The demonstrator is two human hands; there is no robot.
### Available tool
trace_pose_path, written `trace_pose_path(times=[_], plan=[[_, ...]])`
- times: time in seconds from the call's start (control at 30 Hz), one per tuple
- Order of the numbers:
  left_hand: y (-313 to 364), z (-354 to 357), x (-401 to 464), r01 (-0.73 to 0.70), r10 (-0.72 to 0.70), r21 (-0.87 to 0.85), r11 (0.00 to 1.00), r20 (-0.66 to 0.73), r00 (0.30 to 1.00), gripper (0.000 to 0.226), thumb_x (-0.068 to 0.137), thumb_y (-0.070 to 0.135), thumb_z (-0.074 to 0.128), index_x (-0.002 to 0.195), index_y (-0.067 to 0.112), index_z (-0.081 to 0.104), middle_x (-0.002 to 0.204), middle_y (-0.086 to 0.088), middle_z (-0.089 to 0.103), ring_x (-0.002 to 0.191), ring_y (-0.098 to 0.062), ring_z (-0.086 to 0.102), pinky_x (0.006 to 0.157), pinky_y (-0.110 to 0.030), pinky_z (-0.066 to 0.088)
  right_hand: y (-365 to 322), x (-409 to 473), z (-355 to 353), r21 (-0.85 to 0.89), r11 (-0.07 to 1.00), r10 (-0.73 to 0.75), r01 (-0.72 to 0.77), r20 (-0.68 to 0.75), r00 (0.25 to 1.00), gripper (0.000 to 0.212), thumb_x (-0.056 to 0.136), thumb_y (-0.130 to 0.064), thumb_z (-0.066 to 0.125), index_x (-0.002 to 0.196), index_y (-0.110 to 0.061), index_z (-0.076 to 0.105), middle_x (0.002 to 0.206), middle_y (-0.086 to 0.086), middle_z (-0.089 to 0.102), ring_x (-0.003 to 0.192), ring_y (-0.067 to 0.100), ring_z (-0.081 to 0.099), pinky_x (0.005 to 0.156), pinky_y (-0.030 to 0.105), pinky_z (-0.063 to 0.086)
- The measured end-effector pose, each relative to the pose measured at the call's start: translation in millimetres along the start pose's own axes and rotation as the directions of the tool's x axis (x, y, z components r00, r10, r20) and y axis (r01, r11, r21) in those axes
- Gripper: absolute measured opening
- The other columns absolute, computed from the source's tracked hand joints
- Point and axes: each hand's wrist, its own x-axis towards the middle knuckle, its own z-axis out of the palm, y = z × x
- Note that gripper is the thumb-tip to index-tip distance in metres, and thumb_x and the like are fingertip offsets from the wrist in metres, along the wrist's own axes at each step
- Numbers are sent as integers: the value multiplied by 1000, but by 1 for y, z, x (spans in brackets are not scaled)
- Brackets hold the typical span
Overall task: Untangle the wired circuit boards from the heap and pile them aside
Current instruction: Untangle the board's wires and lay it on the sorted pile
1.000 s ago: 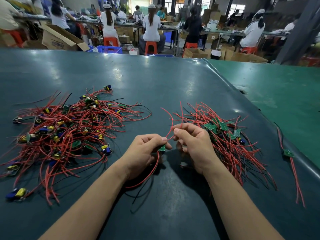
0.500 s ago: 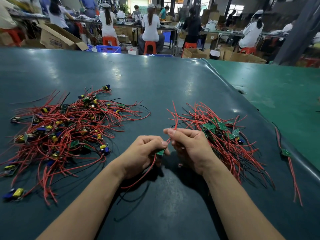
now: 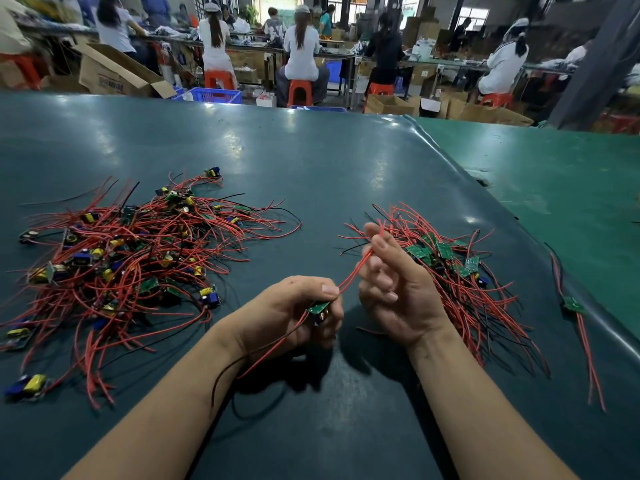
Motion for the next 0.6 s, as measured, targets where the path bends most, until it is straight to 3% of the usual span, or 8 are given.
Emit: trace_pose_path(times=[0.07,0.13,0.2,0.27,0.33,0.43,0.6], plan=[[-2,0,1,7,-5,-30,1000,54,999,20,73,27,67,65,9,63,62,-5,51,57,-19,45,58,-29,44,-1,-1,-1,30,1000,-9,8,38,999,12,77,-12,65,87,-17,71,54,-3,52,35,1,39,29,11,29],[-4,0,3,17,-14,-42,999,81,997,27,71,31,74,66,7,62,60,-5,49,57,-20,43,58,-31,41,0,0,-1,-55,997,-57,58,14,998,13,81,-11,60,91,-16,66,54,-1,51,35,3,39,30,13,29],[-5,0,4,24,-21,-44,999,64,998,25,69,28,72,65,6,62,59,-6,46,56,-20,41,58,-31,38,3,3,-1,-260,957,-146,130,-44,988,15,82,-8,61,94,-15,66,54,1,52,35,6,37,33,13,29],[-4,-1,4,27,-26,-33,999,14,1000,21,70,26,65,63,6,60,59,-6,44,56,-20,39,57,-30,36,5,5,-1,-512,838,-260,190,-69,963,19,88,0,59,93,-16,67,55,2,53,36,9,37,36,14,30],[-2,0,4,21,-22,-20,1000,-28,999,21,68,27,62,60,7,60,58,-6,45,55,-20,39,55,-28,39,7,4,-3,-647,727,-342,229,-52,938,25,93,5,54,89,-15,68,55,2,54,36,10,38,37,15,30],[-1,3,4,20,-20,-2,1000,-63,998,19,65,25,62,59,7,62,58,-8,46,54,-20,40,54,-27,41,6,2,-4,-678,700,-361,224,-64,931,24,94,5,52,89,-12,67,54,1,56,36,11,40,35,17,31],[-1,4,3,22,-19,29,999,-95,995,21,75,15,54,59,7,64,60,-10,50,51,-19,44,53,-28,41,4,2,-5,-786,573,-403,232,-24,915,25,97,2,50,108,-13,67,50,-2,56,36,12,45,35,20,37]])
